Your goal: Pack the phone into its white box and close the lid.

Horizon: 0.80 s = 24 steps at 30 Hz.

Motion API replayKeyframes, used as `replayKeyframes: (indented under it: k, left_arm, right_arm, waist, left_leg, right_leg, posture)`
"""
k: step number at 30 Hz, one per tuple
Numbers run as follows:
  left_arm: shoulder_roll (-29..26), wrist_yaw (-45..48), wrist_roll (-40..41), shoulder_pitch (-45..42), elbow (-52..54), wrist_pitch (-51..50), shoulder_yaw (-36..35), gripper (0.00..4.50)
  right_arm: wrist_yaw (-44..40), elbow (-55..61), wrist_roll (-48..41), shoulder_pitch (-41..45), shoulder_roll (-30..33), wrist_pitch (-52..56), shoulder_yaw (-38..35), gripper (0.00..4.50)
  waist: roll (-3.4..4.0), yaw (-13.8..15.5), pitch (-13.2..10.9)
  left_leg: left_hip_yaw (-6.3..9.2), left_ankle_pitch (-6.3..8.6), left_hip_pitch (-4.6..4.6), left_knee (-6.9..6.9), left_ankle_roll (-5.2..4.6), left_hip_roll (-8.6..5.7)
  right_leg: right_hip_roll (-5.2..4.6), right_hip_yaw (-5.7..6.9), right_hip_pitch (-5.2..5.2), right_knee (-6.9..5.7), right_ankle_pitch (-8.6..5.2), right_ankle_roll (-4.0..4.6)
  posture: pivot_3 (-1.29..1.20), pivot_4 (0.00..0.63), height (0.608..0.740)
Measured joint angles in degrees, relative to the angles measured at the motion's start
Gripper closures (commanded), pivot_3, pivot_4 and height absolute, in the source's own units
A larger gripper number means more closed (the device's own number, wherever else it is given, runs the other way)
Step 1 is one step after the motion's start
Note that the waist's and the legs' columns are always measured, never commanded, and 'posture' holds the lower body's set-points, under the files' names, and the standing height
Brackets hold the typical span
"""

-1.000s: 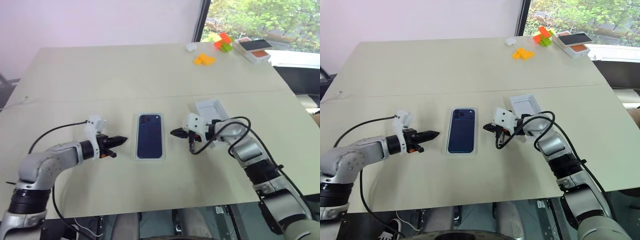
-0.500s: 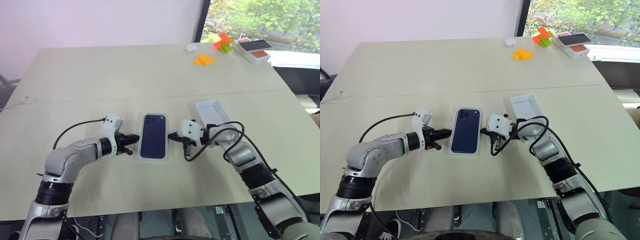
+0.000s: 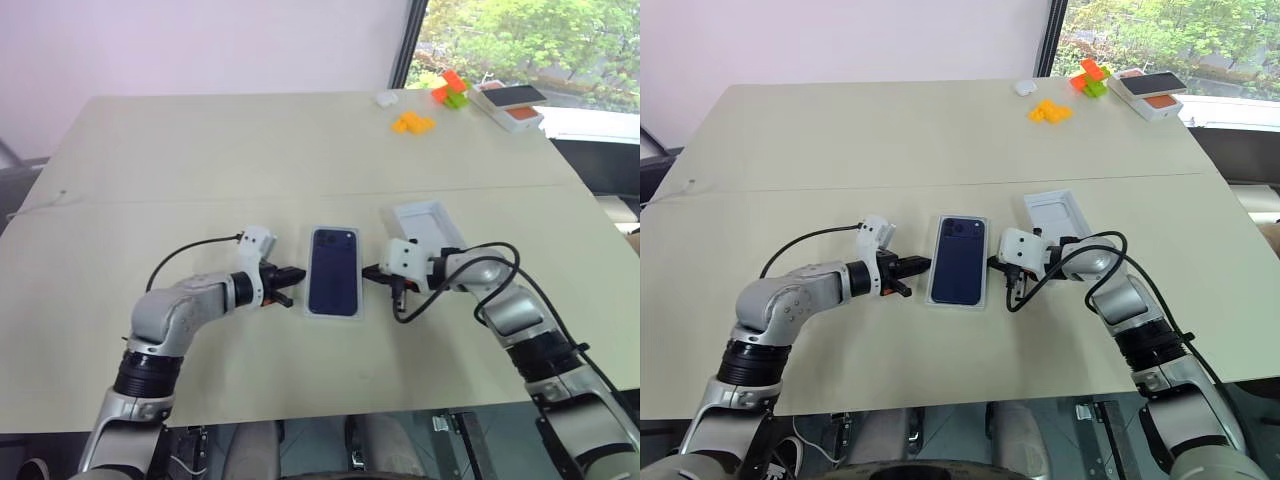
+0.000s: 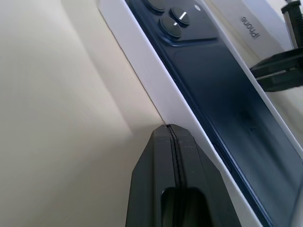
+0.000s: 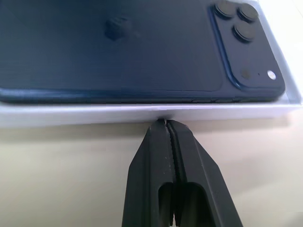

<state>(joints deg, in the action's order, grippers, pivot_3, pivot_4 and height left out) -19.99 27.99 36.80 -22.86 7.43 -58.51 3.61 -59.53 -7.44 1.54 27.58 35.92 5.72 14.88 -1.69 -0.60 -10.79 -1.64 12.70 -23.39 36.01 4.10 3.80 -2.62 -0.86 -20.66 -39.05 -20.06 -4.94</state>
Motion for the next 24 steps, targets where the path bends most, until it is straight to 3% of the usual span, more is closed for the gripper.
replayKeyframes:
  k: [24]
  left_arm:
    - [6.2,3.3,-6.4,-4.8,-6.5,2.1,2.3,4.5]
  right_arm:
    - [-0.4,-0.9,0.4,-1.5,2.8,0.0,-3.4,4.44]
  waist:
    - [0.01,0.0,0.0]
  left_leg:
    - [0.07,0.0,0.04,0.08,0.0,-0.04]
  right_leg:
    - [0.0,0.02,0.12,0.01,0.03,-0.05]
  posture:
    - [0.0,0.15,0.74]
